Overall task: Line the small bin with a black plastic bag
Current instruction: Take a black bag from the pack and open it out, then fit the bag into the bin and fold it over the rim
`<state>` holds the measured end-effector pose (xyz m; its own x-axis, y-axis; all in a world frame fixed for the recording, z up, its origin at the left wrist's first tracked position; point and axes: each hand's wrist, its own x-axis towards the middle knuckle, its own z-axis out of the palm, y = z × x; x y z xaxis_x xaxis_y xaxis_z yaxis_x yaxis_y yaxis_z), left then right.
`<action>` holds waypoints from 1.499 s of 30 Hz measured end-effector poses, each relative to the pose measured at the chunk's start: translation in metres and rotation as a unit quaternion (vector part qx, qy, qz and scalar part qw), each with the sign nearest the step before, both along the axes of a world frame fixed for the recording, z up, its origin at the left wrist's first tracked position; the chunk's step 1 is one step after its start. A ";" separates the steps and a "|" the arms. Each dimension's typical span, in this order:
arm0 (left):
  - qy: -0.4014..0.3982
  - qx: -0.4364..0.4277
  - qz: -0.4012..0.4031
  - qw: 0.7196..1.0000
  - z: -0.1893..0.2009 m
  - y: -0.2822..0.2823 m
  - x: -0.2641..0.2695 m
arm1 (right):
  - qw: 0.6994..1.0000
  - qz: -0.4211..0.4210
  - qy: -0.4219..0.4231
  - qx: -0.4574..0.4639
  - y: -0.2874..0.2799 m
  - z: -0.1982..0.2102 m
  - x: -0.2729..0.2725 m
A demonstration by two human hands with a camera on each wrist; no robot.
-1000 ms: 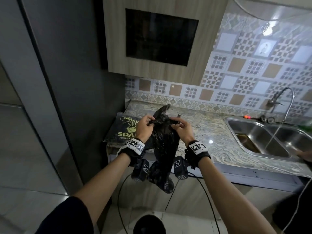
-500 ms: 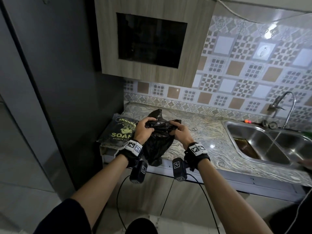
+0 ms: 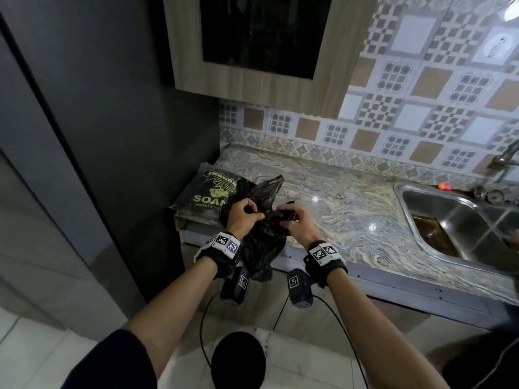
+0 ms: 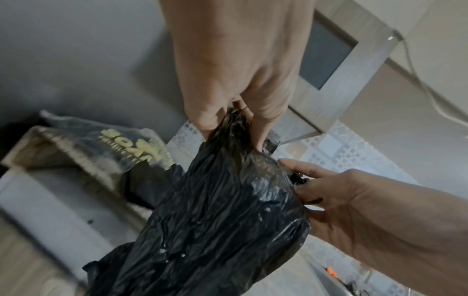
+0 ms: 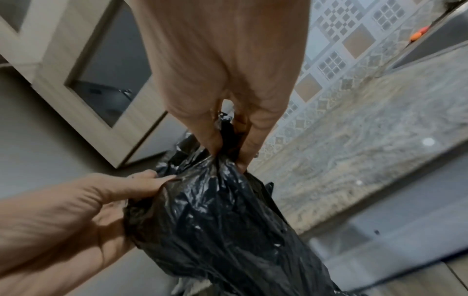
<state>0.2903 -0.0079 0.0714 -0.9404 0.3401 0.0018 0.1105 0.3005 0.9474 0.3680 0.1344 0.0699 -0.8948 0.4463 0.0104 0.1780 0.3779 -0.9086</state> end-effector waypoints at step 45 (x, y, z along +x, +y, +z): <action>0.111 -0.278 -0.132 0.945 -0.676 -0.055 0.001 | 0.921 -0.066 -0.273 0.272 -0.048 -0.668 0.001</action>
